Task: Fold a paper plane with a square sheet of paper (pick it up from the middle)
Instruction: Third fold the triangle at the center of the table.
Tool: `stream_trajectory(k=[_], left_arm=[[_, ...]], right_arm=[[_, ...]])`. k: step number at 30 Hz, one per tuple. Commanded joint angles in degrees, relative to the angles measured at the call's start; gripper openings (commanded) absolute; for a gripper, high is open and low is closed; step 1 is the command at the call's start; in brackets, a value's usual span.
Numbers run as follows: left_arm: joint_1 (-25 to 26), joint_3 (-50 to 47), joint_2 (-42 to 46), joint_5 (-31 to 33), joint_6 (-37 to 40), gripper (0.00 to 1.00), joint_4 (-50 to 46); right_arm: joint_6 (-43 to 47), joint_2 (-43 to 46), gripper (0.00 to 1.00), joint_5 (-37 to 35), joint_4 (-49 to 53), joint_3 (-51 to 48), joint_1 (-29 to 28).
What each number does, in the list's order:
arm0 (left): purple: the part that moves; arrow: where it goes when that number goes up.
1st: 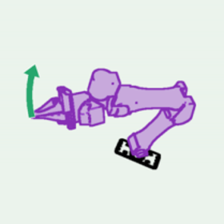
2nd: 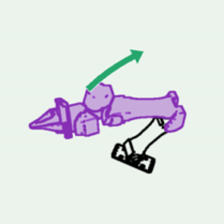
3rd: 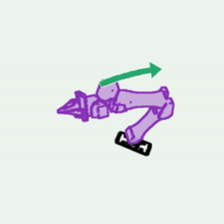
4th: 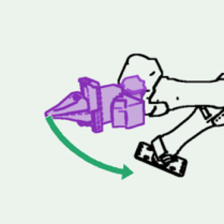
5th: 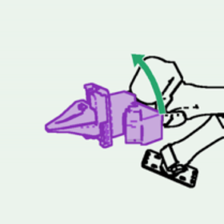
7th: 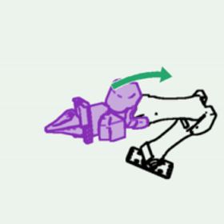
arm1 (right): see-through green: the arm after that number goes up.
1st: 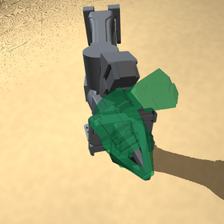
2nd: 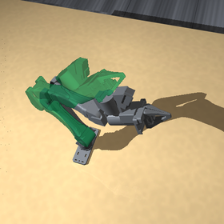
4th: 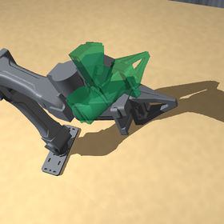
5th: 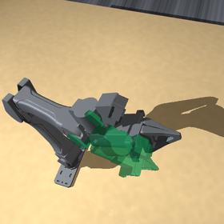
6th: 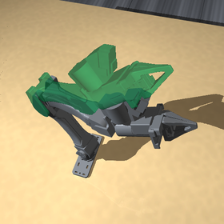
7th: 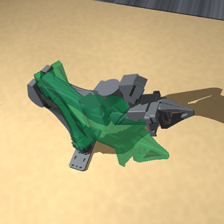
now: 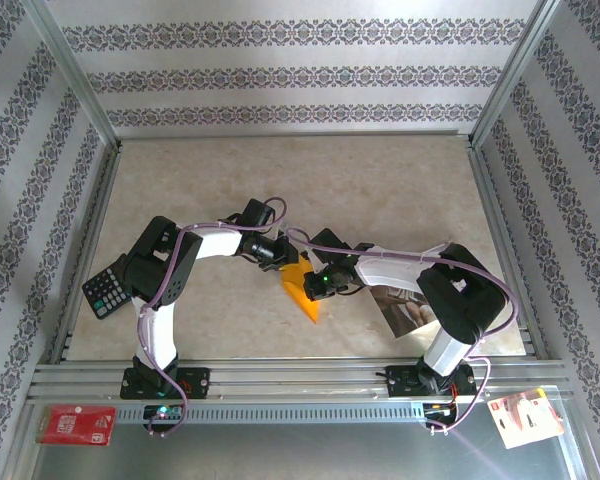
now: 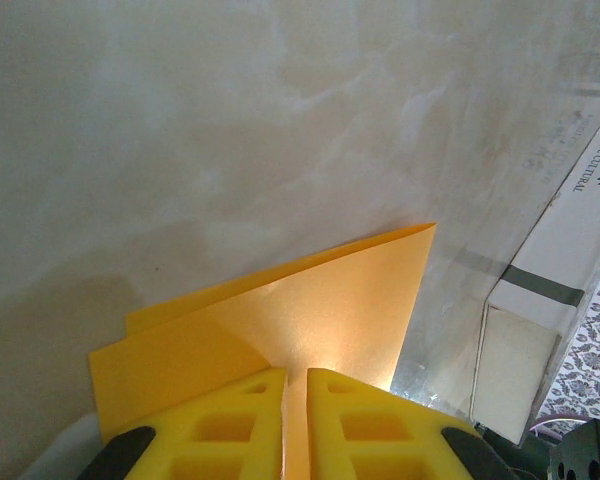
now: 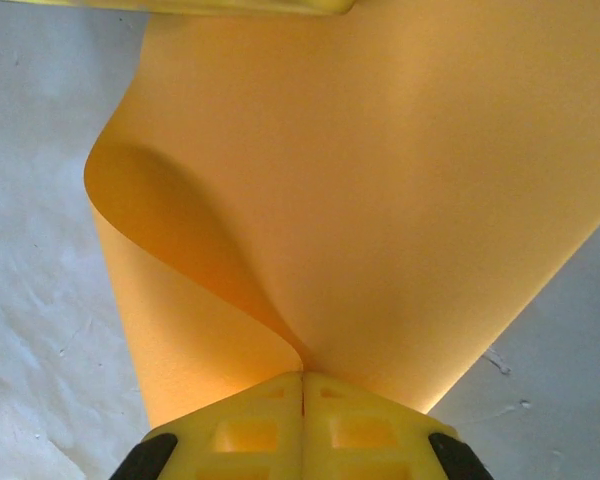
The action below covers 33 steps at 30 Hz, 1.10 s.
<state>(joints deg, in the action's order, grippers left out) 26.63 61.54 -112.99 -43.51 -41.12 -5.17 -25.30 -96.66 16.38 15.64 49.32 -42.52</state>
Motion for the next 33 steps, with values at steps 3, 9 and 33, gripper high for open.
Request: stream_trajectory(k=[3,9,33], left_arm=[[0.8,0.4,-2.0,1.6,0.4,0.13,-3.8],[0.8,0.5,-2.1,1.8,0.4,0.13,-4.1],[1.1,0.6,-2.2,1.8,0.7,0.13,-4.3]], right_arm=[[0.3,-1.4,0.06,-0.4,-0.5,-0.7,-0.1],[0.5,-0.9,0.06,0.5,-0.3,0.6,-0.3],[0.9,-1.1,0.06,0.1,0.5,0.8,-0.4]])
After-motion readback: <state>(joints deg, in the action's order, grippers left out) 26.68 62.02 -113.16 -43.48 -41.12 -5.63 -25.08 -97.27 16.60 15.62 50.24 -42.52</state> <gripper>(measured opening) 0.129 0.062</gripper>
